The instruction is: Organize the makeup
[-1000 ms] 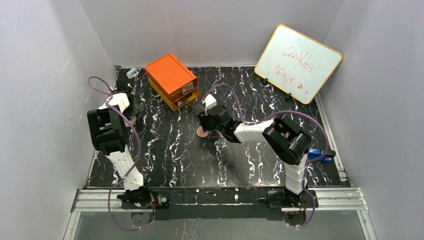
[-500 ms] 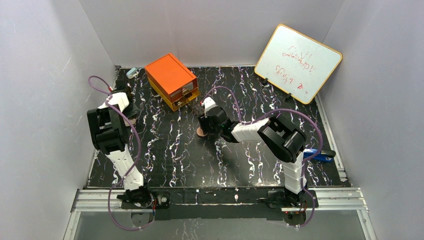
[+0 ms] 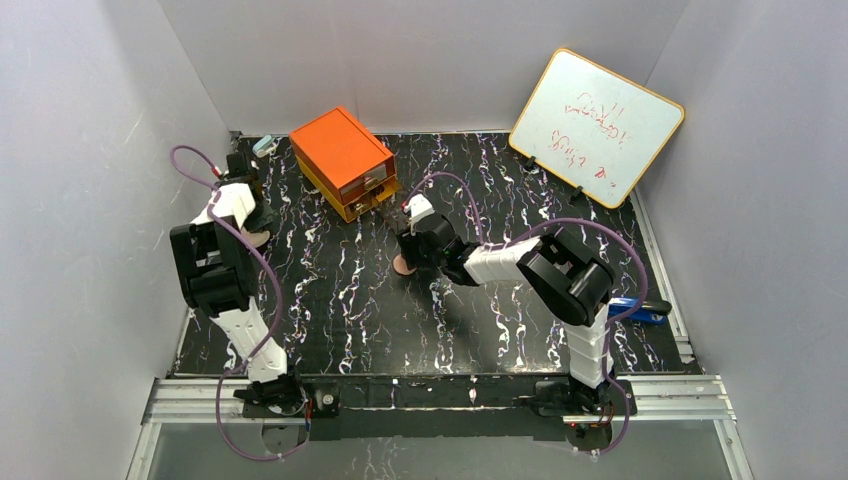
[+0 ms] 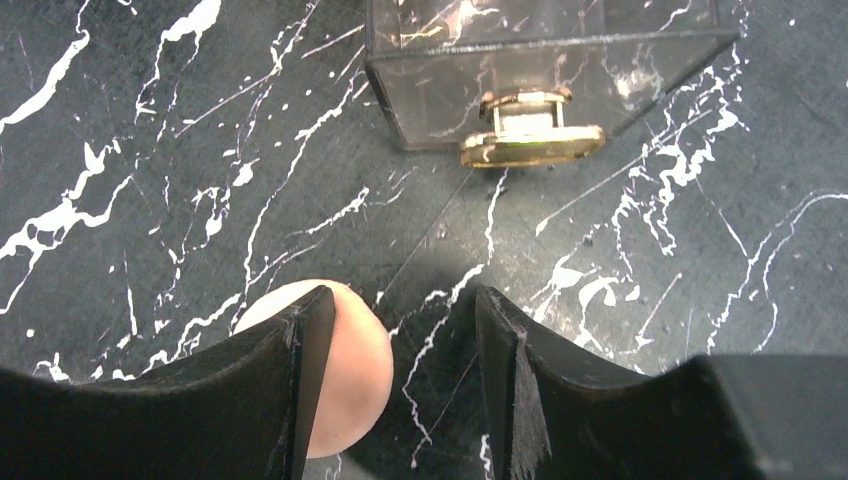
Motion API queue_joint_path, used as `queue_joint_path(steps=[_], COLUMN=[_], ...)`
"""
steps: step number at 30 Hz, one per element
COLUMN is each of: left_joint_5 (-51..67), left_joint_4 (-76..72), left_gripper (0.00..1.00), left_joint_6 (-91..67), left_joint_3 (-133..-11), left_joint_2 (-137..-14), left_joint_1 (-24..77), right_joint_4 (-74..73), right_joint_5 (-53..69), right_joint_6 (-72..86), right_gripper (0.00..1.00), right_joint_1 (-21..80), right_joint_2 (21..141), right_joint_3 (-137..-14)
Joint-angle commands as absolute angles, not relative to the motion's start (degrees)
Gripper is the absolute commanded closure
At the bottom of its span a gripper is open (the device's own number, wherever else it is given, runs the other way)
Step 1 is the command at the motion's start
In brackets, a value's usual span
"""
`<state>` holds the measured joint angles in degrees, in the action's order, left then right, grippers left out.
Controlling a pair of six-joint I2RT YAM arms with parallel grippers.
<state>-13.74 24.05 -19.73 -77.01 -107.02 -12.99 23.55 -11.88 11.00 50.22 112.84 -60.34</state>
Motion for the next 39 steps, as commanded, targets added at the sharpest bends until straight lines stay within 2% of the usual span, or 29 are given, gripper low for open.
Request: queue_joint_path(steps=[1, 16, 29, 39], left_joint_5=[-13.0, -7.1, -11.6, -13.3], left_joint_4=[26.2, 29.0, 30.1, 30.0], left_gripper=[1.0, 1.0, 1.0, 1.0], left_joint_6=[-19.9, -21.6, -21.7, -21.6], left_joint_3=[-79.4, -81.6, -82.0, -83.3], left_joint_2=[-100.0, -88.1, -85.4, -88.5], left_joint_1=[-13.1, -11.7, 6.7, 16.4], right_joint_4=[22.2, 19.5, 17.3, 15.0], right_joint_5=[-10.6, -4.9, -4.6, -5.5], right_joint_6=[12.7, 15.2, 15.3, 14.4], right_gripper=[0.37, 0.43, 0.46, 0.53], right_joint_1=[50.0, 50.0, 50.1, 50.4], right_joint_2=[107.9, 104.3, 105.2, 106.0], right_joint_3=[-58.1, -56.6, -56.2, -57.1])
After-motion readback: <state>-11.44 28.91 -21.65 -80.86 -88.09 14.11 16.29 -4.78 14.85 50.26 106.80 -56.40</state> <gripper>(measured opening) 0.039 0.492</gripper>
